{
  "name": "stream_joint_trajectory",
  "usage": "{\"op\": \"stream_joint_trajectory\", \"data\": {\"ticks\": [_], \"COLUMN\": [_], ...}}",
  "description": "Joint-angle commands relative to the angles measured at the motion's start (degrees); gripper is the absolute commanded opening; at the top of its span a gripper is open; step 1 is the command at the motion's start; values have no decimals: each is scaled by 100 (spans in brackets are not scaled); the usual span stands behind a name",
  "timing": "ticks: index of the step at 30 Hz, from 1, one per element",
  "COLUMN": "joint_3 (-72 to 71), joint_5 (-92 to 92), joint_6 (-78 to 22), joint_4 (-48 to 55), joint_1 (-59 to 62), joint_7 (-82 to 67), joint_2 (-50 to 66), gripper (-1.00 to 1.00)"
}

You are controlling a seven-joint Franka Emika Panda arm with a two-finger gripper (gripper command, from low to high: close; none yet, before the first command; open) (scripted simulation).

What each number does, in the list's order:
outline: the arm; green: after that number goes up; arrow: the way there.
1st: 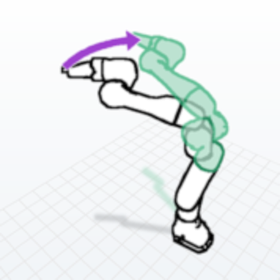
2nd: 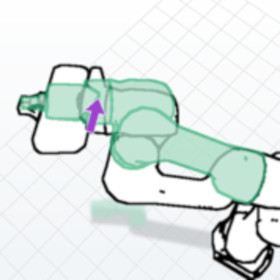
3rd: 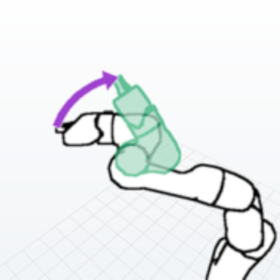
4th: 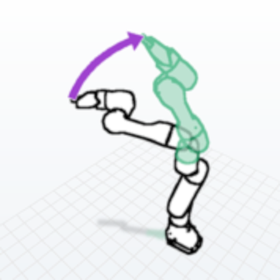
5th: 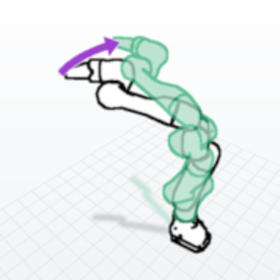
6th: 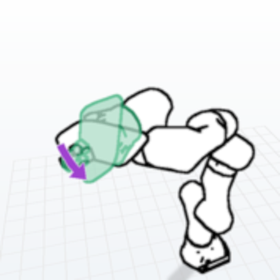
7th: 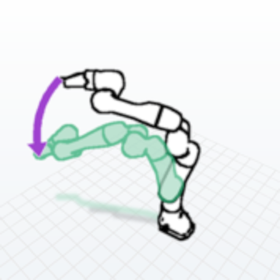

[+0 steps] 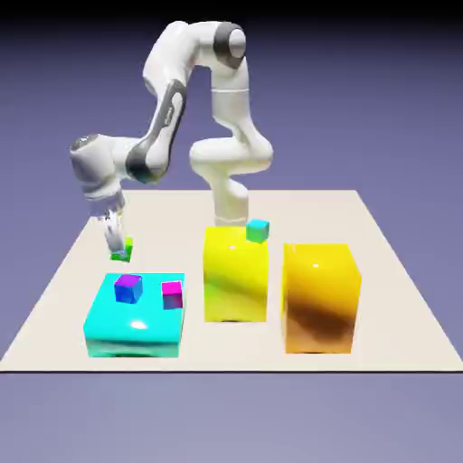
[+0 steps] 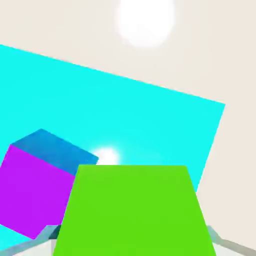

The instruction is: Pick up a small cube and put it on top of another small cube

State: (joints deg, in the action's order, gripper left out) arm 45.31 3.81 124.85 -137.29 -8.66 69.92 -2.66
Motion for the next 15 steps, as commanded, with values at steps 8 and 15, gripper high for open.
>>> {"op": "stream_joint_trajectory", "data": {"ticks": [8, 15], "joint_3": [-1663, -2703], "joint_5": [-101, -103], "joint_6": [-1542, -1970], "joint_4": [1232, 1586], "joint_1": [602, 944], "joint_7": [-1742, -2852], "joint_2": [821, 1446], "gripper": [-100, -100]}}
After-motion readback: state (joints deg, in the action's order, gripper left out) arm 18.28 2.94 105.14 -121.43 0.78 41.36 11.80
